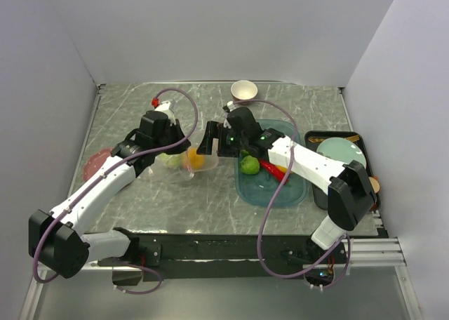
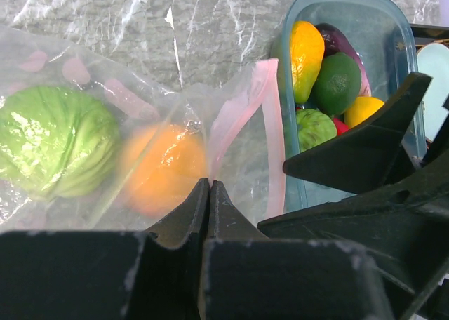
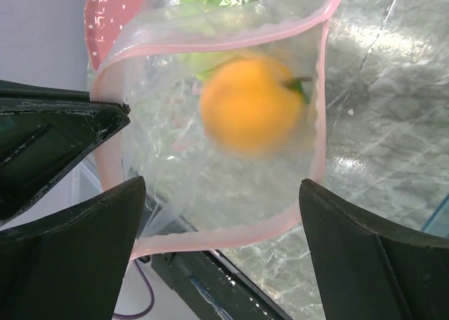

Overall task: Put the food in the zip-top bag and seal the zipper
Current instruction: Place the fake fruit in the zipper food storage bag.

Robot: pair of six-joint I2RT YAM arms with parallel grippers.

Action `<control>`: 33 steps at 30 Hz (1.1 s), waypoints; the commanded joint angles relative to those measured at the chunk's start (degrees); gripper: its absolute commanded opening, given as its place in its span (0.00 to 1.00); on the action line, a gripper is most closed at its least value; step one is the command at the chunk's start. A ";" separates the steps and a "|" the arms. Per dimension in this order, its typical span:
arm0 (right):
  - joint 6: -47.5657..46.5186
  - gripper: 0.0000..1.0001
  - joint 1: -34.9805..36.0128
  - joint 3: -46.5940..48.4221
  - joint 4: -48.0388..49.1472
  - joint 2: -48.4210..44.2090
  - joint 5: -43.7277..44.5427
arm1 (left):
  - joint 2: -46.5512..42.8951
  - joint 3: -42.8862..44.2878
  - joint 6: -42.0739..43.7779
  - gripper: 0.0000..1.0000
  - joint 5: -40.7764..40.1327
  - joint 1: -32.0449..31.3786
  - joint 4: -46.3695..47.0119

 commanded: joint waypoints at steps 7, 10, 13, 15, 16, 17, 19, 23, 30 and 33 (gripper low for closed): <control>-1.98 1.00 -0.09 1.15 -7.07 -8.99 15.95 | -2.00 2.83 0.43 0.01 -1.45 0.28 1.61; -0.31 1.00 -1.06 -2.28 -11.81 -11.80 25.09 | -2.35 2.56 0.26 0.01 -4.17 0.28 1.69; 1.71 1.00 -4.04 -6.14 -15.07 -13.56 27.77 | -2.87 2.56 -0.44 0.01 -5.49 0.28 1.43; 3.11 1.00 -7.11 -9.31 -16.13 -14.17 27.43 | -4.97 1.78 -1.24 0.01 -6.54 0.28 2.91; 3.38 1.00 -8.08 -10.27 -16.57 -14.44 27.07 | -5.94 1.42 -1.41 0.01 -6.64 0.28 3.62; 3.65 1.00 -8.79 -12.37 -16.58 -14.70 25.94 | -7.78 0.73 -1.50 0.01 -6.73 0.28 5.36; 3.39 1.00 -10.55 -14.32 -15.44 -15.58 24.97 | -9.11 0.19 -1.94 0.01 -7.86 0.28 6.43; 3.39 1.00 -11.78 -15.91 -18.41 -14.71 28.46 | -6.50 1.59 -1.76 0.02 -9.01 0.28 4.43; 2.77 1.00 -12.66 -15.91 -22.99 -14.09 37.08 | -3.23 1.95 -2.12 0.01 -4.80 0.28 0.89; 2.95 1.00 -13.98 -16.00 -22.64 -14.62 36.57 | -3.75 0.98 -2.03 0.01 -4.18 0.28 1.69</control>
